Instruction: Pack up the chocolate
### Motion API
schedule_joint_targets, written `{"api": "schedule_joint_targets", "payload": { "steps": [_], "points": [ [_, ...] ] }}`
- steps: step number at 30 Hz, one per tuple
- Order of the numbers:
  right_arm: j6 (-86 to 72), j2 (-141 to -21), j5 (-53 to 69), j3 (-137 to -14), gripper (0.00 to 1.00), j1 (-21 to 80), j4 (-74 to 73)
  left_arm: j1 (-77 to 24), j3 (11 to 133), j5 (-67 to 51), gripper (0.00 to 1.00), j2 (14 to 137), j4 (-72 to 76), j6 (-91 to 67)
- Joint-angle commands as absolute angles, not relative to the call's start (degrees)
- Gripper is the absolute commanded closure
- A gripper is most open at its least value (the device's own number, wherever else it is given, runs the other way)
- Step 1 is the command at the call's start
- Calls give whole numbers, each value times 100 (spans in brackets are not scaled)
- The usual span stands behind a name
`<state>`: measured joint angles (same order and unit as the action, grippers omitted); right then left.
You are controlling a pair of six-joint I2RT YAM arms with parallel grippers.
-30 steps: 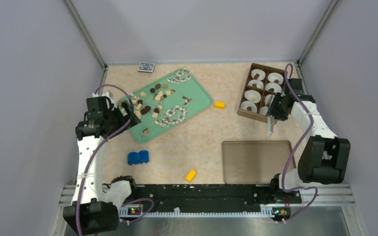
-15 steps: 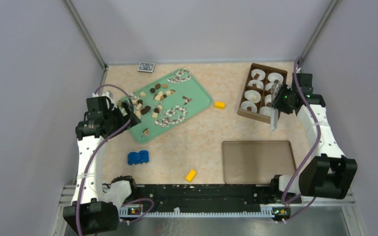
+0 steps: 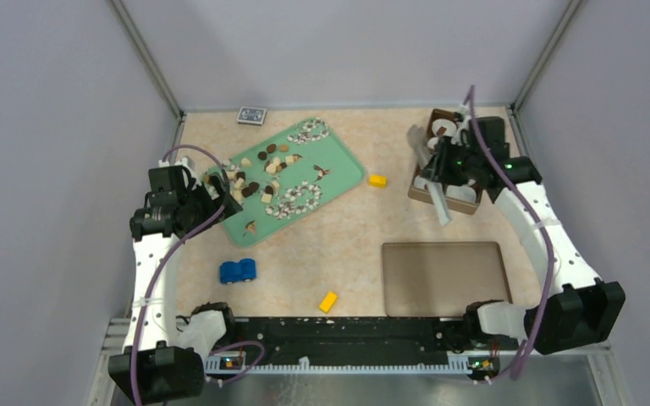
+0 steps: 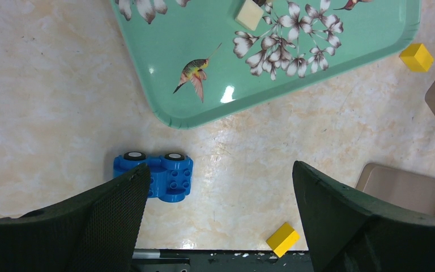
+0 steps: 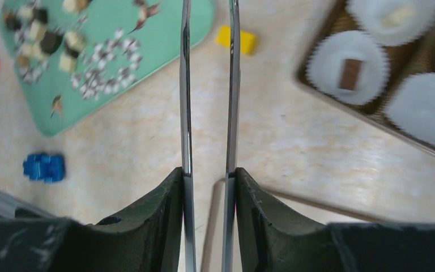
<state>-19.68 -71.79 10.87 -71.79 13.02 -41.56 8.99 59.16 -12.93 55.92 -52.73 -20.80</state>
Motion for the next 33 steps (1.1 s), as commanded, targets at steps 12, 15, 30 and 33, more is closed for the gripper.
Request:
{"api": "schedule_joint_targets", "payload": {
  "steps": [12,15,30,33],
  "points": [
    [-2000,-10093,188,-8914,66,5116,-3428,879,6142,-952,1,5349,-5169,-2219],
    [-1954,-10540,137,-9254,65,5216,-3378,879,6138,-828,1,5270,-5231,-2223],
    [-2060,-11844,99,-10374,62,5222,-3321,879,5984,-896,1,5203,-5142,-2162],
    [-2070,-12121,92,-10591,62,5226,-3339,883,5990,-893,1,5197,-5146,-2149]
  ]
}}
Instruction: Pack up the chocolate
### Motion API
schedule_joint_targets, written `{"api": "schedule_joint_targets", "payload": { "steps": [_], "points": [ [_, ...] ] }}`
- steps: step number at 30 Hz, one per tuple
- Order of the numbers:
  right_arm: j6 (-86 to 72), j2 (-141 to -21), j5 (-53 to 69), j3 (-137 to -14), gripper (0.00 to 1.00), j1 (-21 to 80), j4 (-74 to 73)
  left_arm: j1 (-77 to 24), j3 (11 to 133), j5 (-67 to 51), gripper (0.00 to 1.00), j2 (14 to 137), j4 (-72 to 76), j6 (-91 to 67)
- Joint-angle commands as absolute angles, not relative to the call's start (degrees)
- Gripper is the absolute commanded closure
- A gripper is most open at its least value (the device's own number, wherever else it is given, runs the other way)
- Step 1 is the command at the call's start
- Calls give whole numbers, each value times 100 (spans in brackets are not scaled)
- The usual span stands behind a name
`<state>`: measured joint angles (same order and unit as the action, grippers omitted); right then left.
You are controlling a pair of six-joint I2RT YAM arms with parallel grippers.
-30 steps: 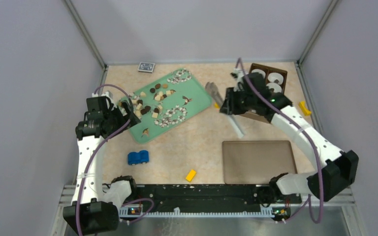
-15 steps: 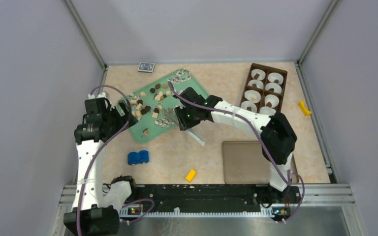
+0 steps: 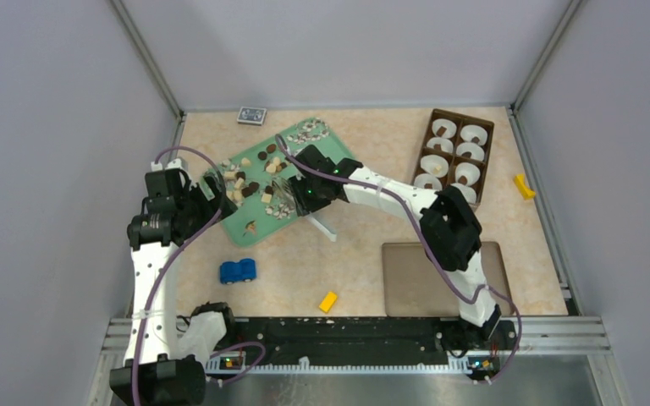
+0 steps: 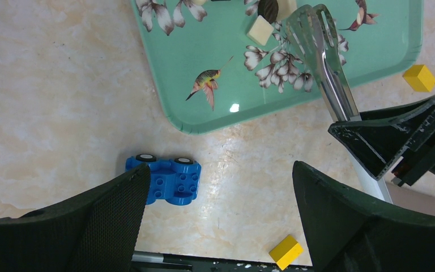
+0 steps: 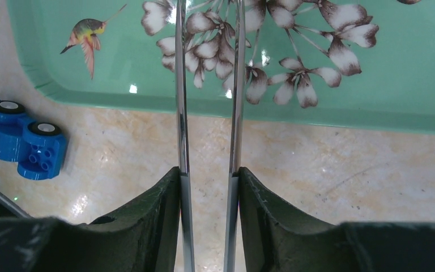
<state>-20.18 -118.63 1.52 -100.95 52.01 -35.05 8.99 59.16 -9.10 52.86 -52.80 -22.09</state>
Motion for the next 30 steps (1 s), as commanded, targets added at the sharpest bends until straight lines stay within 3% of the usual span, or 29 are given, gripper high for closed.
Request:
{"api": "schedule_joint_targets", "payload": {
  "steps": [1,10,16,21,30],
  "points": [
    [-2072,-12205,92,-10691,62,5227,-3359,879,5982,-893,1,5202,-5142,-2145],
    [-2130,-12482,20,-10907,71,5224,-3342,879,5944,-887,1,5175,-5131,-2136],
    [-2118,-12348,-92,-10794,83,5228,-3318,879,5935,-912,1,5184,-5092,-2136],
    [-2128,-11709,-279,-10352,94,5154,-3168,879,5928,-927,1,5184,-5089,-2135],
    [-2438,-9427,-279,-8092,96,4049,-2998,870,5925,-1023,1,5207,-5059,-2135]
  ]
}}
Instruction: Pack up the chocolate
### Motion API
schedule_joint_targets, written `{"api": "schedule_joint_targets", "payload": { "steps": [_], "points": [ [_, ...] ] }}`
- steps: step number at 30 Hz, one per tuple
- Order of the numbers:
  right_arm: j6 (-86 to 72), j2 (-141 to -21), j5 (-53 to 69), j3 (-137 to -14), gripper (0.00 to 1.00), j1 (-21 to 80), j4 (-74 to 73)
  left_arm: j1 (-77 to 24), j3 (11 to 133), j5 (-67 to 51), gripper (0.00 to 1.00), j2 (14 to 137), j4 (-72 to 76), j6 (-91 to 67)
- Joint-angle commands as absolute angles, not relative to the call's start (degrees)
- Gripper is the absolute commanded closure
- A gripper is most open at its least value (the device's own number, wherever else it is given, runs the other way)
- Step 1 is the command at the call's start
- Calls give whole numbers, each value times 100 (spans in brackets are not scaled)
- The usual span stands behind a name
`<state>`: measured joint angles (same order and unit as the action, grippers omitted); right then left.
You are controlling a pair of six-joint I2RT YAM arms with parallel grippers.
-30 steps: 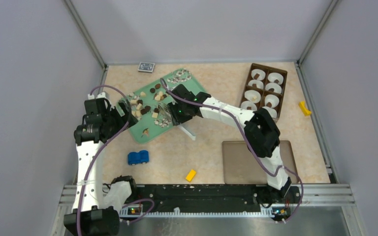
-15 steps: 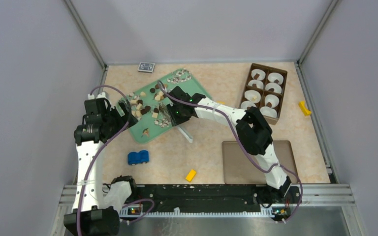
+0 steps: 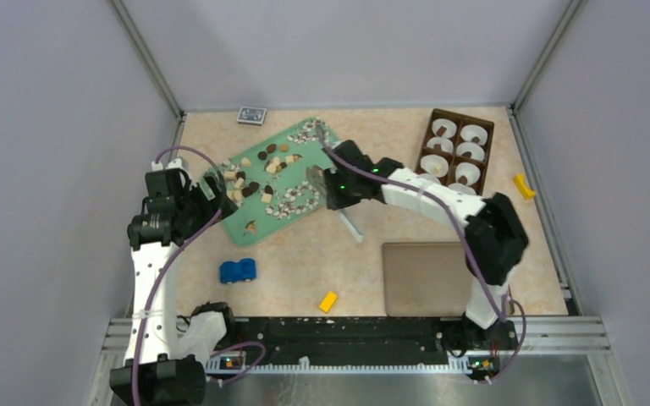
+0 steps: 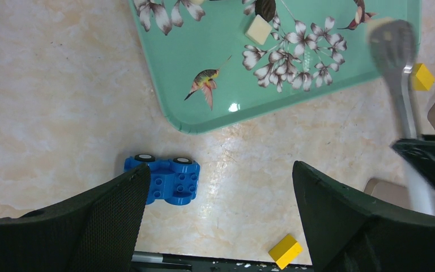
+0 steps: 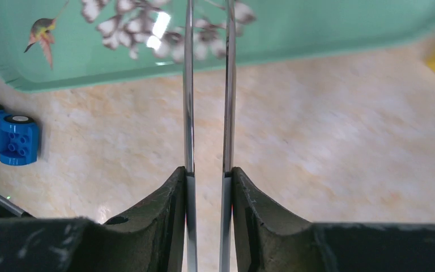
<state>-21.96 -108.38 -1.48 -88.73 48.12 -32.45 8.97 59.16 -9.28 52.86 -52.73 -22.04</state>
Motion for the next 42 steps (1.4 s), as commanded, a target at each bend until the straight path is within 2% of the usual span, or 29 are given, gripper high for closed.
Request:
{"api": "schedule_joint_targets", "payload": {
  "steps": [1,8,11,15,37,42],
  "points": [
    [-2491,-9080,-309,-7801,96,3765,-3038,870,5922,-1044,1,5226,-5047,-2136],
    [-2318,-6958,-55,-6417,95,1188,-3942,870,5924,-1122,1,5253,-4986,-2162],
    [-2186,-6645,381,-6176,95,288,-4261,871,5933,-1126,1,5297,-4968,-2162],
    [-2177,-6640,758,-5934,95,-392,-4441,861,5972,-1174,1,5358,-4973,-2162],
    [-2223,-7138,681,-5868,94,-633,-4863,861,5981,-1160,1,5395,-4970,-2177],
    [-2228,-7111,612,-5864,81,-633,-4883,857,5935,-1168,1,5405,-4945,-2171]
  ]
}}
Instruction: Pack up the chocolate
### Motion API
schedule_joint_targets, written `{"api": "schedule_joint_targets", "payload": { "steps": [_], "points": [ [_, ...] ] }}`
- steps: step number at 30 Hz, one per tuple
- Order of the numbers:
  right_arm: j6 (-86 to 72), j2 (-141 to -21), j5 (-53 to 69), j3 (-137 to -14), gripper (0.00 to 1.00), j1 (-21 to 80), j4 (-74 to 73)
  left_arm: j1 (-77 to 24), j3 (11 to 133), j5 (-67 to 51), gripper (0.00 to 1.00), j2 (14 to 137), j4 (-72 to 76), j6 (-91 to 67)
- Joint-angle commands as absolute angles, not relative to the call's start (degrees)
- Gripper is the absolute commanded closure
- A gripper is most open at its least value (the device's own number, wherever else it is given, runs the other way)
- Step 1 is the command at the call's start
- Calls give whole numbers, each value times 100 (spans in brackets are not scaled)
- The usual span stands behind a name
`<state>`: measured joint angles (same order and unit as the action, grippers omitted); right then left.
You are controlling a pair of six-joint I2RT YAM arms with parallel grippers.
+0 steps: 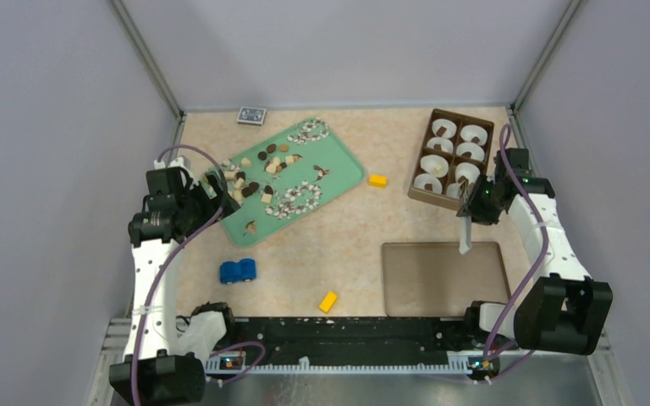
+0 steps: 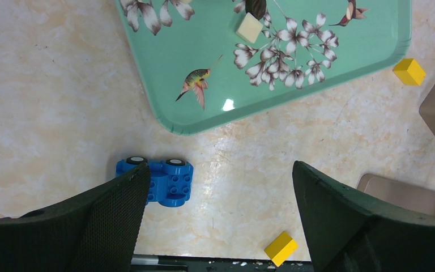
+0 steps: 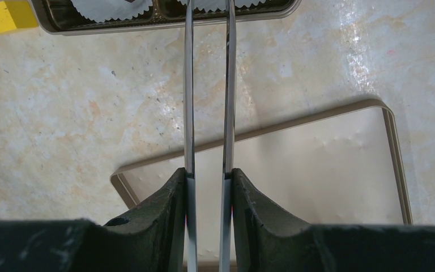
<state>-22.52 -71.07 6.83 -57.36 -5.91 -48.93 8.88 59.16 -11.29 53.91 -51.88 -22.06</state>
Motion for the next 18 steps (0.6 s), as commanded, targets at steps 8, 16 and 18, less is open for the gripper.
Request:
{"api": "schedule_joint_targets", "payload": {
  "steps": [8,16,18],
  "points": [
    [-2252,-7040,664,-5944,70,-633,-4849,861,5909,-1187,1,5385,-4918,-2169],
    [-2243,-7007,680,-5990,64,-633,-4858,861,5884,-1195,1,5353,-4916,-2162],
    [-2246,-6985,669,-6013,64,-633,-4875,861,5886,-1195,1,5345,-4918,-2162]
  ]
}}
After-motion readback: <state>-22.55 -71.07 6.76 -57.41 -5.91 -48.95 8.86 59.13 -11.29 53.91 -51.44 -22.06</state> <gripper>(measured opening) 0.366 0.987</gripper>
